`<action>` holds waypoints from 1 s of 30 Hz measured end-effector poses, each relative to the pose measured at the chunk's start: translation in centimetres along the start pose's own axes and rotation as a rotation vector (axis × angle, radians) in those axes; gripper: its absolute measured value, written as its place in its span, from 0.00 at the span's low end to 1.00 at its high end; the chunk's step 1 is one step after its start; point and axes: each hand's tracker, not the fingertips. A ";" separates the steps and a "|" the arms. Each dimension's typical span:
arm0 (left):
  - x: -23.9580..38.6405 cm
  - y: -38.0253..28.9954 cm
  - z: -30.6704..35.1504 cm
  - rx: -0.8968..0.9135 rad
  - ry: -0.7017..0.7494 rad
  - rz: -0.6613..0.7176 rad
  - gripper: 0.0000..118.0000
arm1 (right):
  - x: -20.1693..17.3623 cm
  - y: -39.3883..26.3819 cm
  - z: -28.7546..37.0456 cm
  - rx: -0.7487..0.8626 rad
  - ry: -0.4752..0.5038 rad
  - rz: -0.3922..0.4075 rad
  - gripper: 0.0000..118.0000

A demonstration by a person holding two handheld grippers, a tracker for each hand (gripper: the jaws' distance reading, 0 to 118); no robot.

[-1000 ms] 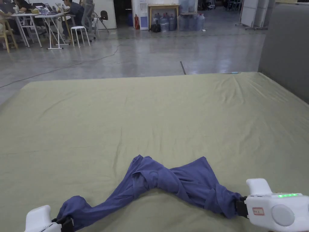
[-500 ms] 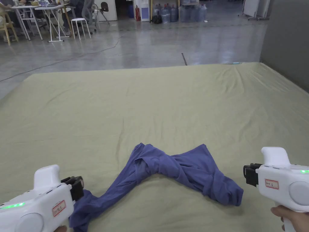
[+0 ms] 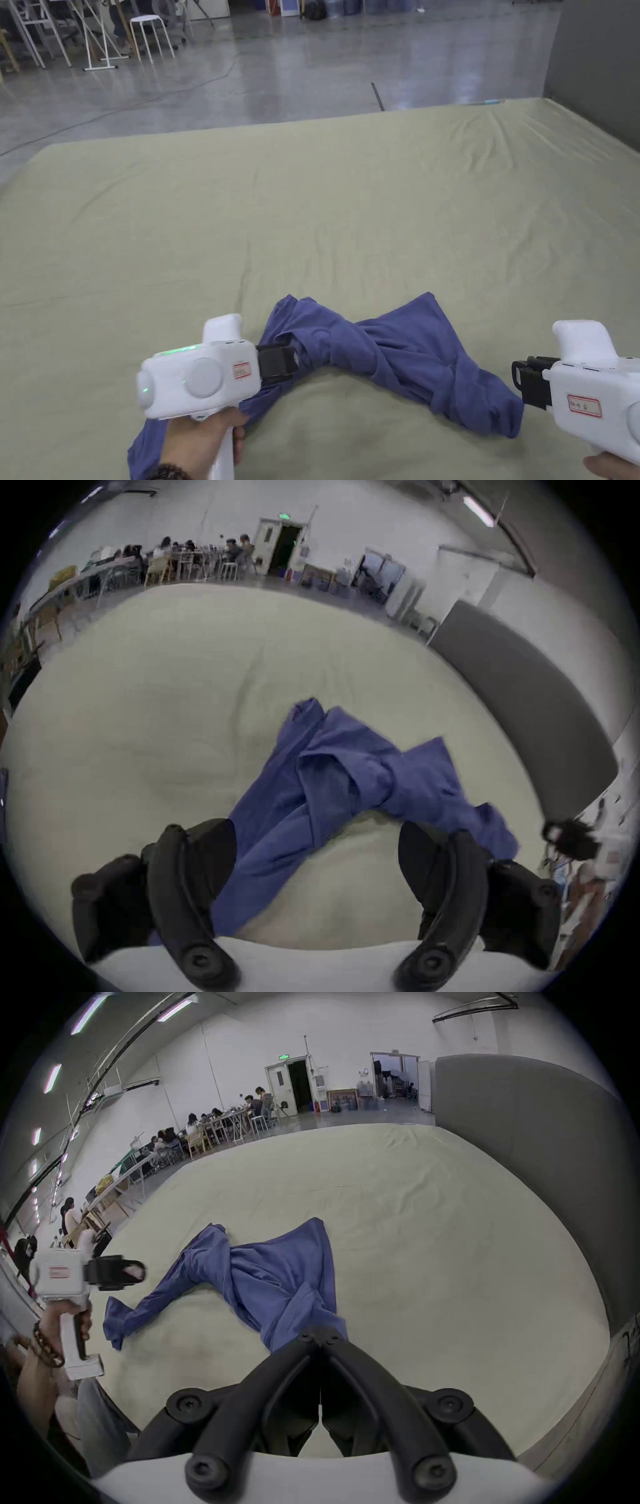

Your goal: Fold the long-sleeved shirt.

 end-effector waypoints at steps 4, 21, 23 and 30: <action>2.0 -0.6 -4.2 -0.086 0.155 -0.127 0.23 | 1.2 -0.1 -2.5 -0.050 0.006 -0.012 0.02; 1.3 -4.9 1.3 0.048 0.037 -0.096 0.07 | -1.7 13.3 -24.0 -0.295 0.041 0.153 0.89; 1.6 -4.9 1.2 0.039 0.035 -0.105 0.07 | -2.6 13.3 -26.8 -0.366 0.056 0.138 0.88; 1.2 -3.9 1.6 0.076 0.056 -0.120 0.07 | -5.8 12.2 -27.0 -0.342 -0.020 0.193 0.02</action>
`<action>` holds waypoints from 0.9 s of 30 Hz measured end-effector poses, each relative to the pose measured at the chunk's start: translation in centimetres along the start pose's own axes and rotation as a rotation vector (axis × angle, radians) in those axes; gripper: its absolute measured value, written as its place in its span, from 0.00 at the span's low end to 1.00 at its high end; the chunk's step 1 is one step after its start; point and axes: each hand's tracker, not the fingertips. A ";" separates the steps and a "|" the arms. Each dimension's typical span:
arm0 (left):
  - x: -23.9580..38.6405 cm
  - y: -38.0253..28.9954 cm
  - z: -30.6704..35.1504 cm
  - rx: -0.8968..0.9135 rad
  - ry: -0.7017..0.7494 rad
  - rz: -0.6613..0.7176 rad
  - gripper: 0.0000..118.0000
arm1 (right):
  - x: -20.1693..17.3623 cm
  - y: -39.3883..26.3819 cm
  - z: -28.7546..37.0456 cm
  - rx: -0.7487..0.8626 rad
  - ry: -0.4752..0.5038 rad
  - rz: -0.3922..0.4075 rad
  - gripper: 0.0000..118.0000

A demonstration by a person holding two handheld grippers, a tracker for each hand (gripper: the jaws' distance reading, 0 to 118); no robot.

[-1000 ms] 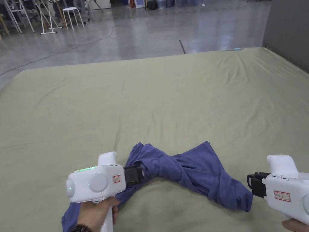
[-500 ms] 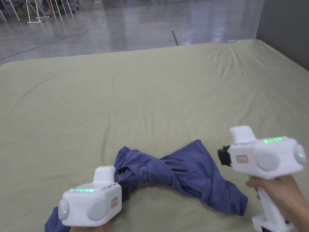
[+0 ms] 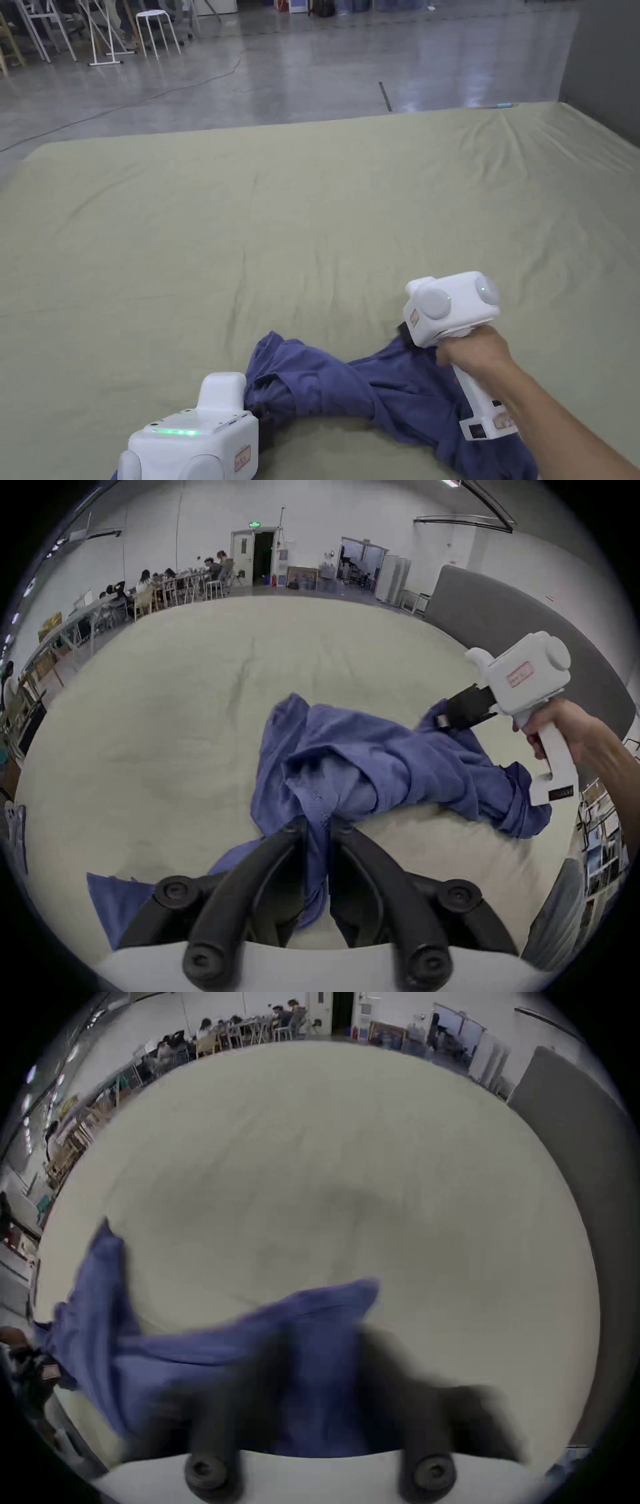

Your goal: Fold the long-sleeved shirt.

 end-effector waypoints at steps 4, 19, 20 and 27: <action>-0.4 2.5 1.8 0.144 0.108 -0.077 0.07 | 2.7 1.0 9.1 0.294 -0.002 -0.044 0.02; -3.0 24.1 12.0 0.497 0.116 -0.047 0.07 | 10.0 13.0 32.2 0.644 -0.074 -0.118 0.02; -3.2 26.0 12.3 0.507 0.106 -0.042 0.07 | 11.0 14.7 32.4 0.654 -0.076 -0.131 0.02; -2.9 37.9 12.7 0.551 0.099 -0.030 0.07 | 13.2 20.7 36.7 0.761 -0.162 -0.153 0.02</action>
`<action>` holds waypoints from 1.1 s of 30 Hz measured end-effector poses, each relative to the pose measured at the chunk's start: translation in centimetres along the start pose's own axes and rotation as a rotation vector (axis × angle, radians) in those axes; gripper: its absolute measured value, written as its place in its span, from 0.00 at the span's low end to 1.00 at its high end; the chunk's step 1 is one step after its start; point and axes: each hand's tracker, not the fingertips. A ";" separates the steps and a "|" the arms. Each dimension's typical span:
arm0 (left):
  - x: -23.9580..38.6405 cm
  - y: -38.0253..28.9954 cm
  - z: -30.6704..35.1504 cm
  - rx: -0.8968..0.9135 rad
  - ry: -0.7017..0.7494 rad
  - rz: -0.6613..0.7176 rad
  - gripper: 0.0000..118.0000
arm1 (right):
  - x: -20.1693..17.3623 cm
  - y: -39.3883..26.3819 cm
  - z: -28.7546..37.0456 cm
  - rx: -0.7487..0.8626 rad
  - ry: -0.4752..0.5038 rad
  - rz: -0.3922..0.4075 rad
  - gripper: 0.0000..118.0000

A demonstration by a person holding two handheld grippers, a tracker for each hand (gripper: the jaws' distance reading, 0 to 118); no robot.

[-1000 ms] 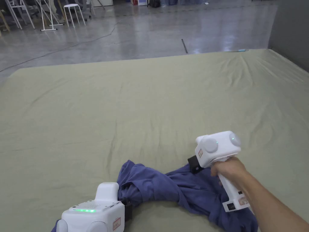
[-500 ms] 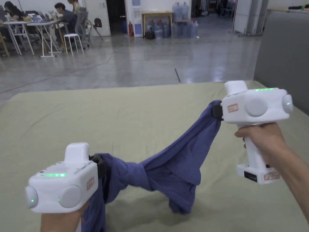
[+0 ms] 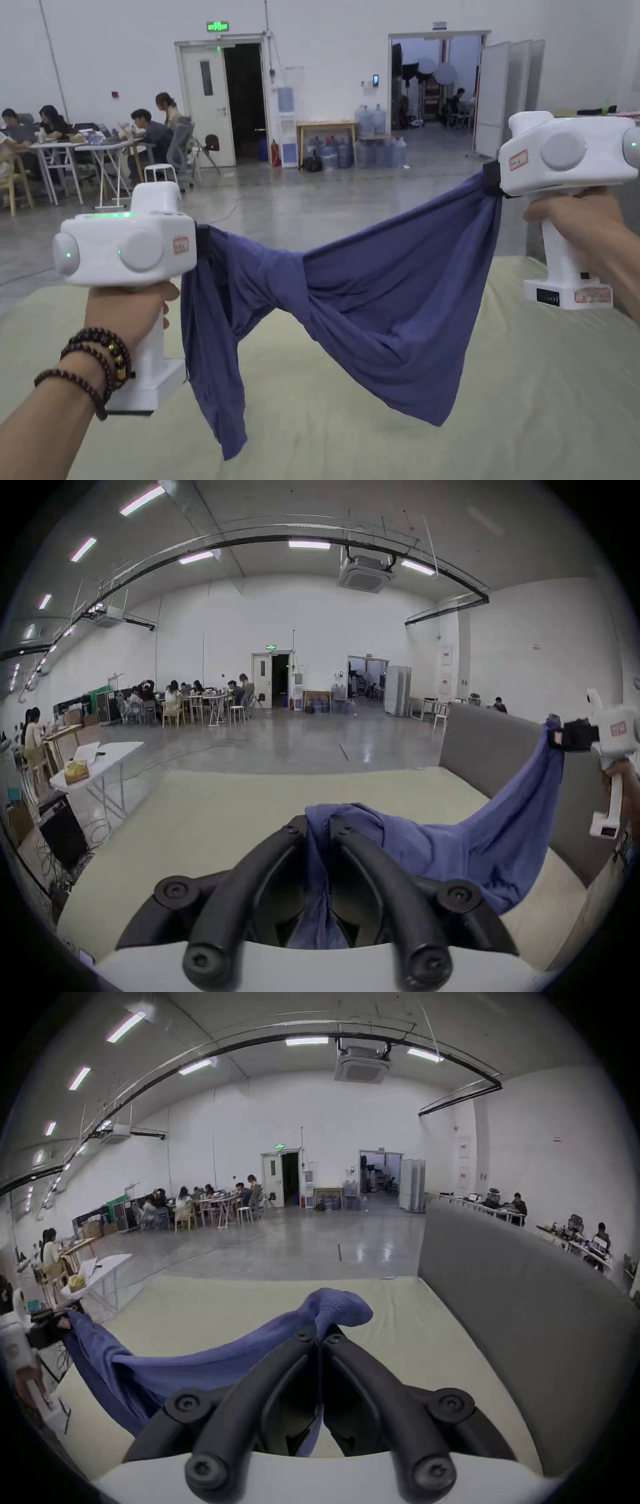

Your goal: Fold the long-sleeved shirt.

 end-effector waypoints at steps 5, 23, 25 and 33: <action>0.1 4.3 -3.7 0.027 0.027 -0.016 0.07 | 0.5 3.7 -3.5 0.019 -0.022 0.007 0.02; -0.5 -22.6 -13.8 -0.419 0.001 -0.036 0.07 | -1.6 -21.8 -14.6 -0.353 0.046 -0.055 0.02; -0.9 -24.3 -12.1 -0.416 -0.010 -0.030 0.07 | -1.5 -24.0 -12.8 -0.345 0.058 -0.061 0.02; -0.9 -33.9 3.5 -0.381 -0.075 0.002 0.07 | 0.0 -33.8 4.5 -0.357 0.144 -0.039 0.02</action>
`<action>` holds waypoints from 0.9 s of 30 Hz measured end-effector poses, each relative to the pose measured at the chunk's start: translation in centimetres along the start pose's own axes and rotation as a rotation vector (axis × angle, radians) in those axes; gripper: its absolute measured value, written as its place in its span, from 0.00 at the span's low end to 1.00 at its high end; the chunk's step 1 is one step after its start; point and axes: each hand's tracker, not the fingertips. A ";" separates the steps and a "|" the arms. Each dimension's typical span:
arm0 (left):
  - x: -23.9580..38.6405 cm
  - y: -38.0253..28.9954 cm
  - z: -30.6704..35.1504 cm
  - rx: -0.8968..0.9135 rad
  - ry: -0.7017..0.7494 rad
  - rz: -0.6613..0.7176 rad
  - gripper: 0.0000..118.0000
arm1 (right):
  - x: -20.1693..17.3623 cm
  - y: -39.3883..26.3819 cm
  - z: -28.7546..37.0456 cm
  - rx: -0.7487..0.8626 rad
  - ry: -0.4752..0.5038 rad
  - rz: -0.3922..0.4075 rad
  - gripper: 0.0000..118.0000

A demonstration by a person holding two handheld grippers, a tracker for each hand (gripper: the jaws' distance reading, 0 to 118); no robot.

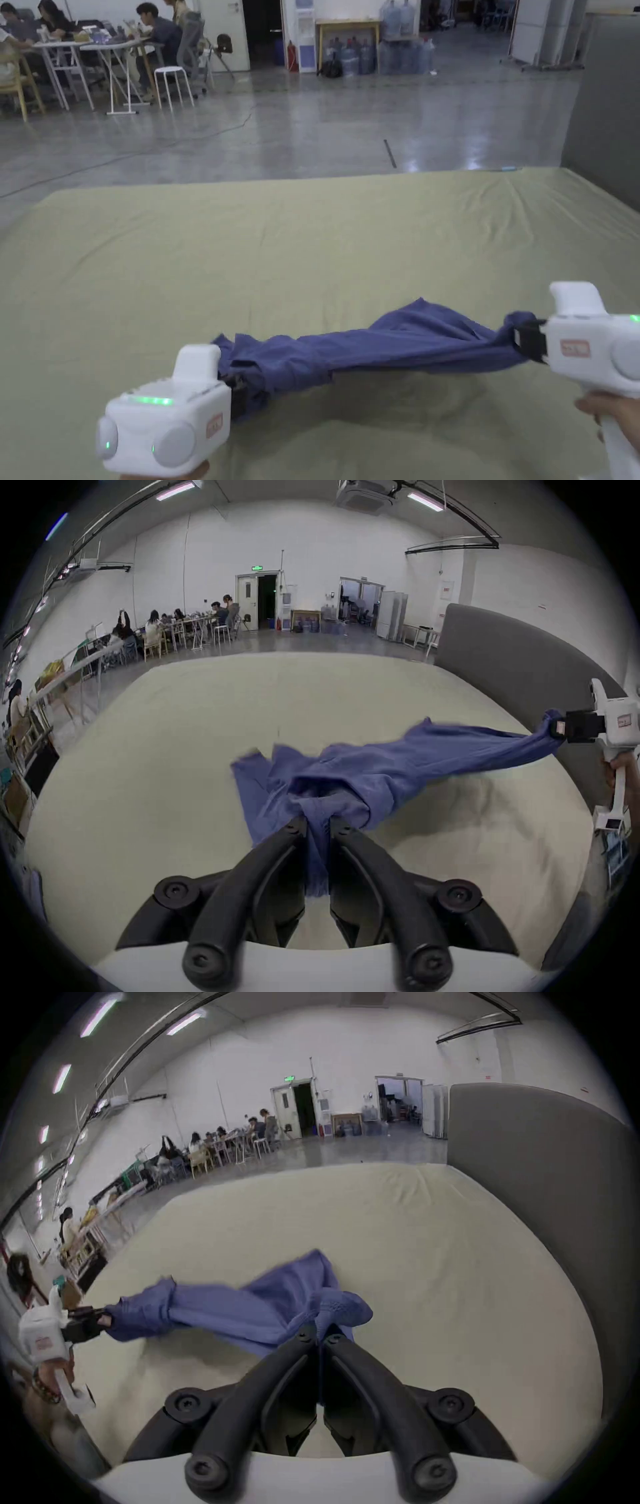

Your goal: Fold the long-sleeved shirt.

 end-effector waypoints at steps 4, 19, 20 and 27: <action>1.3 -8.2 4.3 -0.052 -0.028 0.014 0.07 | -0.3 -8.3 5.2 -0.106 0.037 -0.029 0.02; 1.8 -13.2 9.9 -0.153 -0.033 0.088 1.00 | 0.4 -16.0 6.0 -0.302 -0.038 -0.024 0.87; 1.5 -13.2 11.2 -0.082 -0.060 0.114 1.00 | 0.4 -15.6 6.6 -0.289 -0.048 -0.022 1.00; -0.2 -8.2 16.3 0.026 0.038 0.159 0.00 | -0.4 -10.4 12.1 -0.028 -0.016 -0.048 0.09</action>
